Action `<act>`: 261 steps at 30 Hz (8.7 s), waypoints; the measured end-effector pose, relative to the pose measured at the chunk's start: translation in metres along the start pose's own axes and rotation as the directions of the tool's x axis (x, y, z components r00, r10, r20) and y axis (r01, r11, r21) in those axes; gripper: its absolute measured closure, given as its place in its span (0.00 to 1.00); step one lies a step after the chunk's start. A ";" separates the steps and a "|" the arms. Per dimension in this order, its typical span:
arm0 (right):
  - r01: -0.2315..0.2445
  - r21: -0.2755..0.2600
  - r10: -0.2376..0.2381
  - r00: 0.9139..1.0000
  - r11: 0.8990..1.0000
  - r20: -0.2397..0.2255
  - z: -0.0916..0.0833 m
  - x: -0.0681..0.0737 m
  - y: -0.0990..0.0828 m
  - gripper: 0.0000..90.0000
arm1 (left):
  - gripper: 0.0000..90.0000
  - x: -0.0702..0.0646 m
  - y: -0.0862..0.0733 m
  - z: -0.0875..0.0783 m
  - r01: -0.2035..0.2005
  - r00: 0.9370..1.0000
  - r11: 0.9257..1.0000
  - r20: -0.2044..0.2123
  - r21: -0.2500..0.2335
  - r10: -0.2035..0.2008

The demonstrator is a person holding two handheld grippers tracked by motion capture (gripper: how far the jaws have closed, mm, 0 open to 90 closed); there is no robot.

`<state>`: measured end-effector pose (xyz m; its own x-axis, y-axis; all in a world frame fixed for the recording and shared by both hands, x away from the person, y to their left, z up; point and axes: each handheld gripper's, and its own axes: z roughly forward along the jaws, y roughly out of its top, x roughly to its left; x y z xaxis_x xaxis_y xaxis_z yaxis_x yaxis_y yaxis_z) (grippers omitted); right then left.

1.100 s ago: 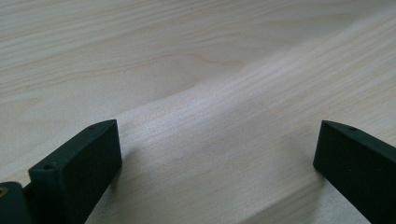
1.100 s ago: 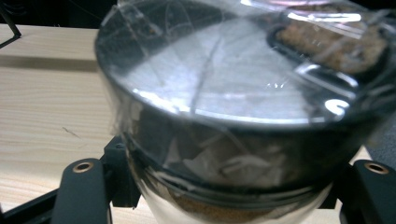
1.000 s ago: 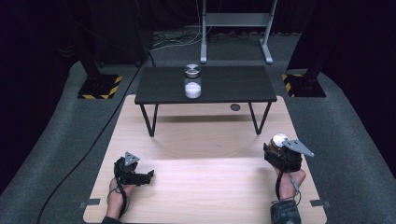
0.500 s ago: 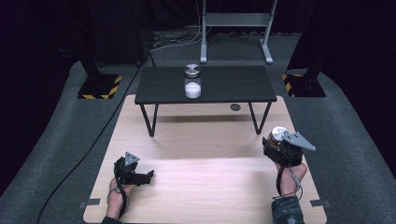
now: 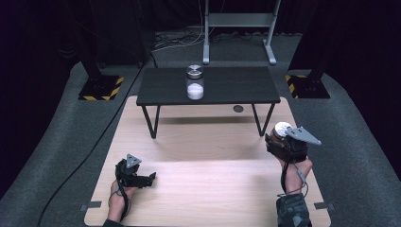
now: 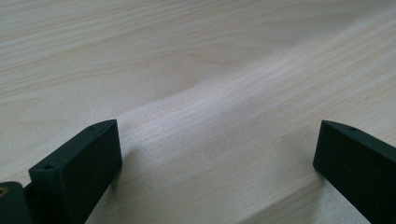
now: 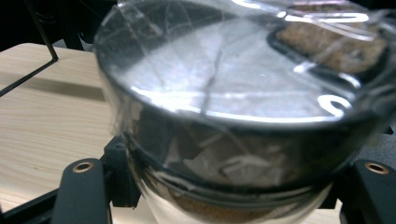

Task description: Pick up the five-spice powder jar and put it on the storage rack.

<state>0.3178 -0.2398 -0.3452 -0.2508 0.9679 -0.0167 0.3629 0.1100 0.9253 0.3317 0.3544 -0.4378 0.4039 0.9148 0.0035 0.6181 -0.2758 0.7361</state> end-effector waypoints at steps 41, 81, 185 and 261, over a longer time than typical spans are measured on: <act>0.089 -0.012 -0.089 0.995 0.996 -0.034 0.002 0.004 0.066 0.33 | 0.01 0.000 0.000 0.000 -0.004 1.000 1.000 0.001 0.001 0.004; 0.126 -0.005 -0.126 0.989 0.992 -0.078 0.024 0.002 0.135 0.33 | 0.02 0.001 0.000 -0.001 -0.010 1.000 1.000 0.003 0.003 0.010; 0.012 0.050 -0.007 0.994 0.999 -0.106 0.145 0.018 0.165 0.33 | 0.02 0.001 0.000 0.000 -0.018 1.000 1.000 0.015 0.000 0.018; -0.012 0.288 0.027 0.998 0.958 -0.050 0.004 0.002 -0.102 0.00 | 0.01 0.001 0.000 -0.001 -0.024 1.000 1.000 0.012 0.000 0.024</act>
<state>0.2835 -0.2483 -0.4410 -0.2849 0.9581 0.0275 0.6091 0.1589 0.7770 0.3316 0.3554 -0.4374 0.4269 0.9042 0.0126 0.6085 -0.2975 0.7357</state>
